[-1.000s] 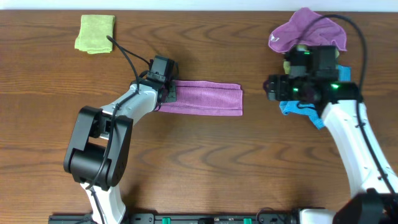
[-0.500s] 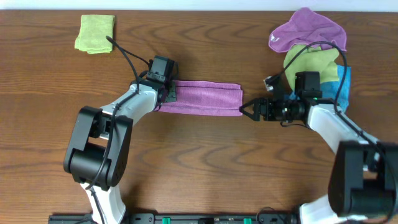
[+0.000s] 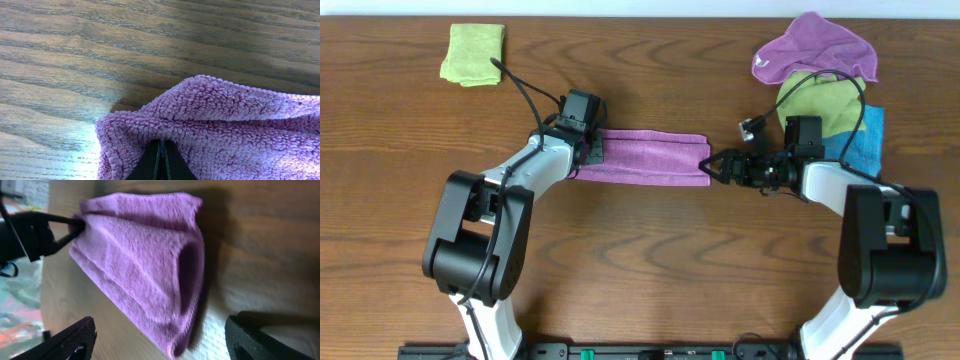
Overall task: Fold the cloth
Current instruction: 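Fold the strip's right end left toward the left gripper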
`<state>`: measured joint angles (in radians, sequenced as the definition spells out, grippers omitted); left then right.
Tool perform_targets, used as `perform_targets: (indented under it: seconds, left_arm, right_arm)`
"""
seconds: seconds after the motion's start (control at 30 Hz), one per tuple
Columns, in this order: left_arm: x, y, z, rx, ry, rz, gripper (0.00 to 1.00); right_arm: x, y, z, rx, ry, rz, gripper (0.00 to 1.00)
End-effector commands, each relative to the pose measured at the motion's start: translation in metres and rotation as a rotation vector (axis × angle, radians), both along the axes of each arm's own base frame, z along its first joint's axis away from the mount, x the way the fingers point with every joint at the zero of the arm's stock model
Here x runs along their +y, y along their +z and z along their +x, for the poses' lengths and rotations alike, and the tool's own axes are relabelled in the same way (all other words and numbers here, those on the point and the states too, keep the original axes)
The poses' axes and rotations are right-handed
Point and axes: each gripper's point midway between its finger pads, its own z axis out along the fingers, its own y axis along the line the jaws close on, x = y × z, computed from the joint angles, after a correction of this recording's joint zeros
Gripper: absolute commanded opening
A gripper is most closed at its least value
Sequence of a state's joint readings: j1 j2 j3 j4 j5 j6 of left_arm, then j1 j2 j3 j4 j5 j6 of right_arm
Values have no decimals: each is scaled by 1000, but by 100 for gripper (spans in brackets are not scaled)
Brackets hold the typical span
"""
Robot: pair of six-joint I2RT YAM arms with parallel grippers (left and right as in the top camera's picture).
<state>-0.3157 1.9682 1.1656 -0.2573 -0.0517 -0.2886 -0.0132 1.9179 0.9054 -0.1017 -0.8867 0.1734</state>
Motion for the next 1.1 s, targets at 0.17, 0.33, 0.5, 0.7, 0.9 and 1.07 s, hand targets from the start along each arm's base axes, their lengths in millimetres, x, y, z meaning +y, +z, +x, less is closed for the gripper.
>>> perform_targets:
  seconds: [0.17,0.33,0.5,0.7,0.9,1.07]
  left_arm:
    - [0,-26,-22,96,-4,-14,6]
    - [0,-26,-23,98,-6,-17,6]
    - [-1,-26,-23,99,-7,-21,6]
    - [-10,-27,-26,121,-1,-80,6]
    - [-10,-27,-27,126,18,-85,6]
    - [-10,-27,-27,126,18,-86,6]
  right_arm:
    - [17,-52,-15,149,-24,-103,79]
    - [13,-52,-6,134,-63,-119,71]
    - [10,-50,7,113,-116,-131,54]
    - [13,-40,22,78,-129,-119,1]
    - [28,-3,42,53,-96,-43,1]
    - [34,41,61,-35,-56,-173,2]
